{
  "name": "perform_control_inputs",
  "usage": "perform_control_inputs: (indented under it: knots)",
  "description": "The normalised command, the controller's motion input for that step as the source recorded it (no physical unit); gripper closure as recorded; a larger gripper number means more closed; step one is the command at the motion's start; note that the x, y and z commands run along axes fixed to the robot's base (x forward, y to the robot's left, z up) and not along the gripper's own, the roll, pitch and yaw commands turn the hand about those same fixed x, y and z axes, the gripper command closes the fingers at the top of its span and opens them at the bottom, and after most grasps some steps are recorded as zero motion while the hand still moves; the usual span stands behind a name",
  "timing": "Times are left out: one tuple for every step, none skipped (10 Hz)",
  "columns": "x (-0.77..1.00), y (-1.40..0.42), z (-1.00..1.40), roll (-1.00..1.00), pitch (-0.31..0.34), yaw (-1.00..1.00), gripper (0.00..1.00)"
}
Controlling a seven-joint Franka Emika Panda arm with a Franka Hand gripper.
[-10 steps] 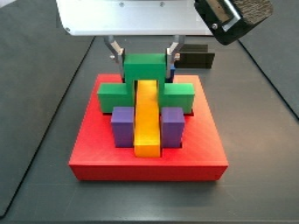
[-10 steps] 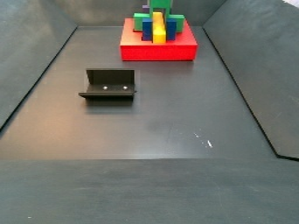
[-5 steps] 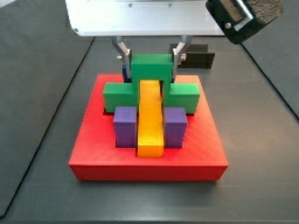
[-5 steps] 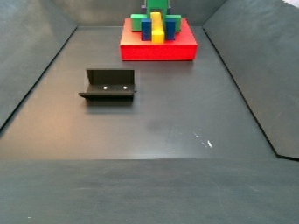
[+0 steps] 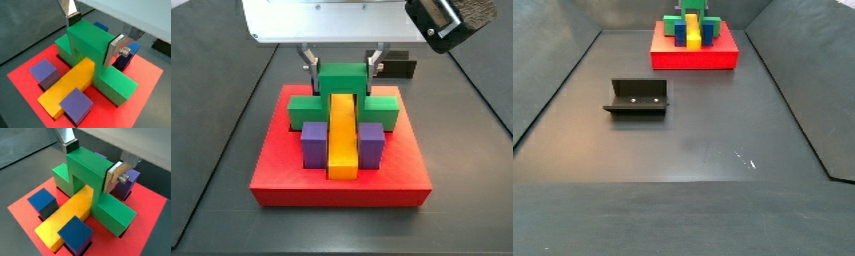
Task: Pick up the green object. Move up. Place the green object on the fixture. Regrasp the green object. Move to above the board. Insert the green object.
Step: Insert the green object.
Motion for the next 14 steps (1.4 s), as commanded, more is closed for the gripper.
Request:
perform_control_inputs:
  knots:
    - [0.0,0.0,-0.11,0.04,0.0,0.0,1.0]
    - [0.07,0.0,-0.19,0.07,0.0,0.0,1.0]
    - [0.12,0.02,-0.21,0.11,0.0,0.0,1.0]
    - [0.14,0.0,-0.27,0.07,0.0,0.0,1.0]
    - [0.15,0.0,-0.32,0.06,0.0,0.0,1.0]
    - [0.08,0.0,-0.32,0.06,0.0,0.0,1.0]
    - [0.07,0.0,-0.3,0.07,0.0,0.0,1.0]
    - [0.05,0.0,-0.31,0.09,0.0,0.0,1.0]
    - [0.02,0.01,-0.29,0.09,0.0,0.03,1.0]
    - [0.05,0.02,-0.21,0.02,0.0,0.07,1.0]
    - [0.02,0.0,-0.12,0.0,0.0,0.04,1.0]
    - [0.0,0.0,0.0,0.01,0.0,-0.01,1.0]
    - [0.0,0.0,0.0,0.04,0.0,-0.02,1.0]
    - [0.0,-0.01,0.0,0.06,0.0,0.0,1.0]
